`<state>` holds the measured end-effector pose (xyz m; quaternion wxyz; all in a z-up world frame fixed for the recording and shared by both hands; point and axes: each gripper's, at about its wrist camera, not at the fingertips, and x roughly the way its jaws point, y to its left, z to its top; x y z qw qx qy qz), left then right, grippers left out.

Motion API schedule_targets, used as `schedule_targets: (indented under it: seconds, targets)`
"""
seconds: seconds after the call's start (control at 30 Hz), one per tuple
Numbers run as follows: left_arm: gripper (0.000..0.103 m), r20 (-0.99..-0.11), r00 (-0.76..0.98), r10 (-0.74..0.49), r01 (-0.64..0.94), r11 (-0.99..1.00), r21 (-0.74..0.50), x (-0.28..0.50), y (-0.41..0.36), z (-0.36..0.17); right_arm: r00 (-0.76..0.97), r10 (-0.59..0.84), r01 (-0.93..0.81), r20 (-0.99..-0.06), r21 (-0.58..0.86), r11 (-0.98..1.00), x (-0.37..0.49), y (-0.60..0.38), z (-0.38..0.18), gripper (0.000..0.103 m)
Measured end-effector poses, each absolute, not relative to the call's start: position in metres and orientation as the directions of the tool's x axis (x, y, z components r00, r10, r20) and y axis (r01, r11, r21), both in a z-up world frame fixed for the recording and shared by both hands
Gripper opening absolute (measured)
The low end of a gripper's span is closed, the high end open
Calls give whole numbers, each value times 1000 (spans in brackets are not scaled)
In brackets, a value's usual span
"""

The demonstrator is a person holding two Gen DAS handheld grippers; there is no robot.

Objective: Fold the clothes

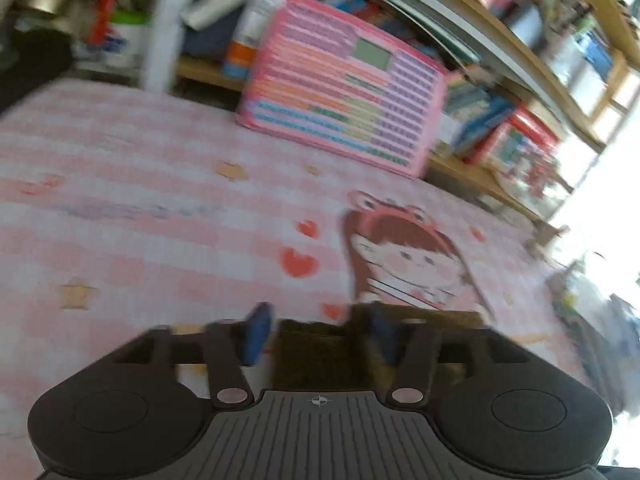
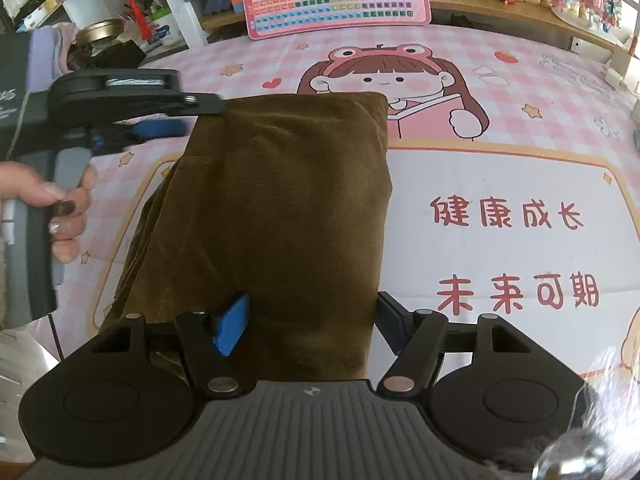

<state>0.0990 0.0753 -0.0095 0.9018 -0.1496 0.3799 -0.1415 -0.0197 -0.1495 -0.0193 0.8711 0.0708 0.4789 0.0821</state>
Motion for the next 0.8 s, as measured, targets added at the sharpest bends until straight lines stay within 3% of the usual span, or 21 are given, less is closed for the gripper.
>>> schedule_targets:
  seconds: [0.03,0.1,0.2,0.33,0.47,0.6,0.63,0.67,0.8]
  targets:
    - [67,-647,663,-376,136,911,-390,91,80,-9,530,212,-72,-821,205,976,-20,-151,-19,66]
    - [82,-655,647,-391,124,901,-416,75,91,-6,535,219,-60,-816,222,973,-21,-156,-18,66]
    - [87,-652,604,-458,148,869,-473,46,98,-10,538,250,-10,-805,290,957,-21,-168,-18,66]
    - [88,-663,536,-522,149,832,-535,17,95,-23,533,299,74,-791,396,915,-23,-184,-21,66]
    - [88,-698,500,-512,138,843,-520,7,82,-34,515,346,127,-785,469,874,-25,-191,-28,66]
    - [86,-687,503,-525,132,832,-539,7,78,-41,513,360,129,-779,485,865,-28,-187,-31,61]
    - [86,-683,507,-526,125,829,-546,9,78,-42,512,362,128,-779,485,865,-27,-186,-31,56]
    - [84,-680,509,-527,113,824,-555,11,78,-42,513,361,126,-779,485,866,-27,-185,-32,51]
    - [41,-703,533,-471,89,857,-507,9,70,-37,525,338,79,-781,440,895,-27,-177,-27,29]
